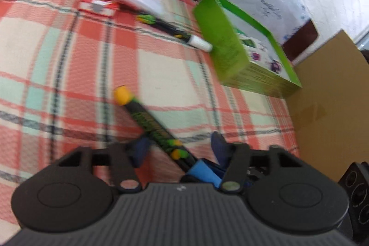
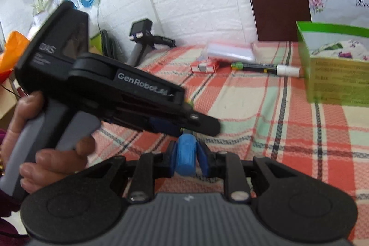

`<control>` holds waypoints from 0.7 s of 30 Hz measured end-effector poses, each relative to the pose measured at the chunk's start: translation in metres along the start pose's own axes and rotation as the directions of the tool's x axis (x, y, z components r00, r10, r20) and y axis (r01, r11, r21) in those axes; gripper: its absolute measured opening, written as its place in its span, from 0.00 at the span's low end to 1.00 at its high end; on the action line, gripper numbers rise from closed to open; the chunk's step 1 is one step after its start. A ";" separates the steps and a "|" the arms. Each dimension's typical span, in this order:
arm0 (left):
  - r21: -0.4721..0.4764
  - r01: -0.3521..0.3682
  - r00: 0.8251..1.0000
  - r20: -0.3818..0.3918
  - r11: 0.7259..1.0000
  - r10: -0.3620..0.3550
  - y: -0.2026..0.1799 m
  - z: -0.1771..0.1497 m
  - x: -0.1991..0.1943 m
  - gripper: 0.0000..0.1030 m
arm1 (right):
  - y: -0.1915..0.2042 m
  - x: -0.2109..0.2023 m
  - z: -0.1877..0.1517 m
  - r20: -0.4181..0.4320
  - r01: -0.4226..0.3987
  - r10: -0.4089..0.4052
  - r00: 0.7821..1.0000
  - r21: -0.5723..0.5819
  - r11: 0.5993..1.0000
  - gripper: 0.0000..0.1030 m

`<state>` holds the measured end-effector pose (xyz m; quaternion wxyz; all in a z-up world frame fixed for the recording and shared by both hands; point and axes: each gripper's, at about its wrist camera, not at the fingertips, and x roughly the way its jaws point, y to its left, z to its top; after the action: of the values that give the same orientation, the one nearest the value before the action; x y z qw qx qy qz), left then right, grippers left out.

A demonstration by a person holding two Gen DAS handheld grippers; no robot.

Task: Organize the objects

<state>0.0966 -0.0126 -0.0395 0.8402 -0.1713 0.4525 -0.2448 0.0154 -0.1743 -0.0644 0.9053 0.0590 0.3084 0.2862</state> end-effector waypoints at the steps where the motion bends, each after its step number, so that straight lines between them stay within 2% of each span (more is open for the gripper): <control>1: 0.019 -0.005 1.000 -0.006 1.000 0.005 -0.006 0.000 0.003 0.52 | 0.001 -0.002 0.001 0.010 0.002 -0.002 1.000 -0.008 1.000 0.20; 2: 0.038 -0.007 1.000 -0.013 0.999 0.007 -0.010 0.000 0.005 0.34 | 0.001 -0.004 0.000 0.016 0.013 -0.013 1.000 -0.020 1.000 0.20; 3: 0.048 -0.005 1.000 -0.008 0.999 0.005 -0.015 0.001 0.006 0.25 | 0.001 -0.005 0.000 0.016 0.029 -0.028 0.999 -0.027 0.999 0.20; 5: 0.065 0.023 1.000 -0.009 0.998 -0.023 -0.022 0.007 0.006 0.18 | -0.007 -0.005 0.000 0.011 0.042 -0.042 0.999 -0.009 0.999 0.20; 10: 0.175 0.038 0.999 0.019 0.984 -0.041 -0.059 0.029 0.012 0.17 | -0.023 -0.015 0.011 0.080 0.104 -0.103 0.991 -0.009 0.995 0.19; 14: 0.238 0.052 0.997 0.040 0.970 -0.063 -0.089 0.060 0.025 0.17 | -0.042 -0.023 0.032 0.158 0.179 -0.174 0.972 -0.017 0.984 0.19; 17: 0.290 0.059 0.995 0.064 0.955 -0.081 -0.113 0.084 0.037 0.17 | -0.061 -0.027 0.051 0.209 0.237 -0.228 0.951 -0.021 0.971 0.19; 21: 0.332 0.067 0.991 0.089 0.941 -0.102 -0.139 0.112 0.055 0.20 | -0.083 -0.029 0.077 0.277 0.357 -0.327 0.904 -0.065 0.932 0.19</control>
<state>0.1814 -0.1506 0.0538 0.8682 -0.0608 0.3530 -0.3432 0.0823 -0.2540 -0.0111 0.9759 -0.0108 0.1751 0.1296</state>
